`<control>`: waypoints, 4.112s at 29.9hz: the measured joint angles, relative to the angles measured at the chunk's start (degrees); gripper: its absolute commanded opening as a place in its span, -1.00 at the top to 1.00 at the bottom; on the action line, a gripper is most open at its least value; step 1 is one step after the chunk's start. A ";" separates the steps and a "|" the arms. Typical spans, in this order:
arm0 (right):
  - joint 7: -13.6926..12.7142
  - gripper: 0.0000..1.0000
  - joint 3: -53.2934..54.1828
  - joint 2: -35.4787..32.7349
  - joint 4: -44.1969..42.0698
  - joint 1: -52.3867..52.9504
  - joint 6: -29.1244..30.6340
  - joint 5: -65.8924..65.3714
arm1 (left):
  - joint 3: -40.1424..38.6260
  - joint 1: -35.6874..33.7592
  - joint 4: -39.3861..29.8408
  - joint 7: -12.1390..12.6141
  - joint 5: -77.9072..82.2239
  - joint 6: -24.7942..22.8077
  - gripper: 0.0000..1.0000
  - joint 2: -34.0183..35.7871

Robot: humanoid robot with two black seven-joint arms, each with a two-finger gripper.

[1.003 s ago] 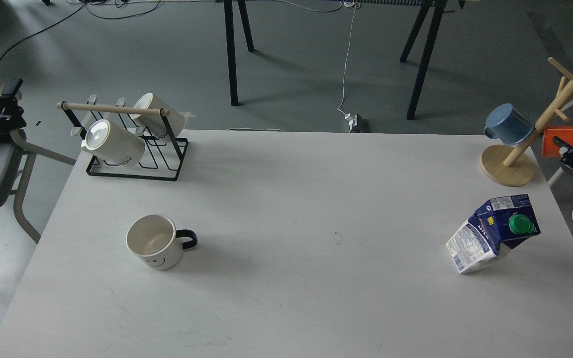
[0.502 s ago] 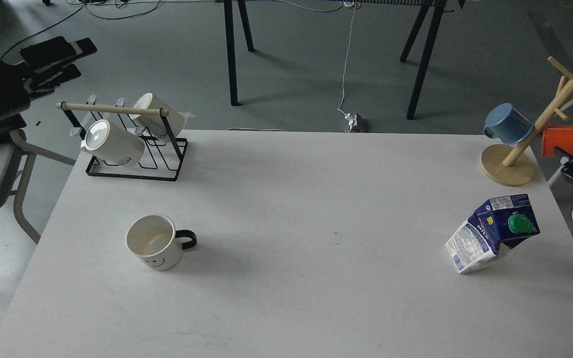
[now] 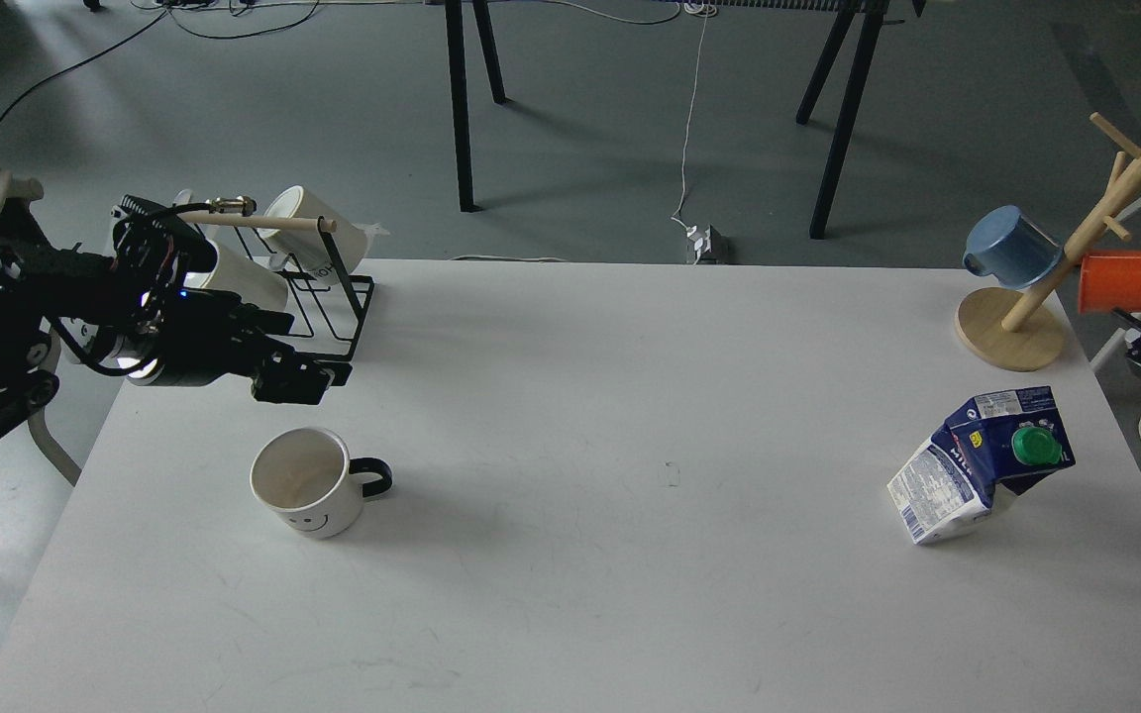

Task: Place cup and milk with both arms
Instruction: 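Lower the left gripper onto the white mug and grasp its rim, then carry the white mug toward the table center and set it down, then release the mug and retract the left gripper toward the rack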

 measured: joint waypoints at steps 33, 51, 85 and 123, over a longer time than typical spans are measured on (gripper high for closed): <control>0.00 -0.92 0.28 -0.28 0.15 -1.33 0.00 0.20 | 0.87 6.27 10.28 0.02 0.43 0.00 0.93 -3.18; 0.05 -0.92 0.38 -0.39 0.07 -1.90 0.00 0.36 | -0.64 3.80 7.18 0.01 -0.33 0.00 0.98 -3.41; 0.31 -0.92 0.47 -1.62 -1.33 -2.71 0.00 0.60 | -4.95 1.90 8.96 0.01 4.28 -0.01 0.78 -32.86; 0.25 -0.92 0.25 -11.87 11.42 -24.17 0.00 16.84 | -13.03 2.11 14.88 0.02 -52.82 0.01 -0.90 -16.61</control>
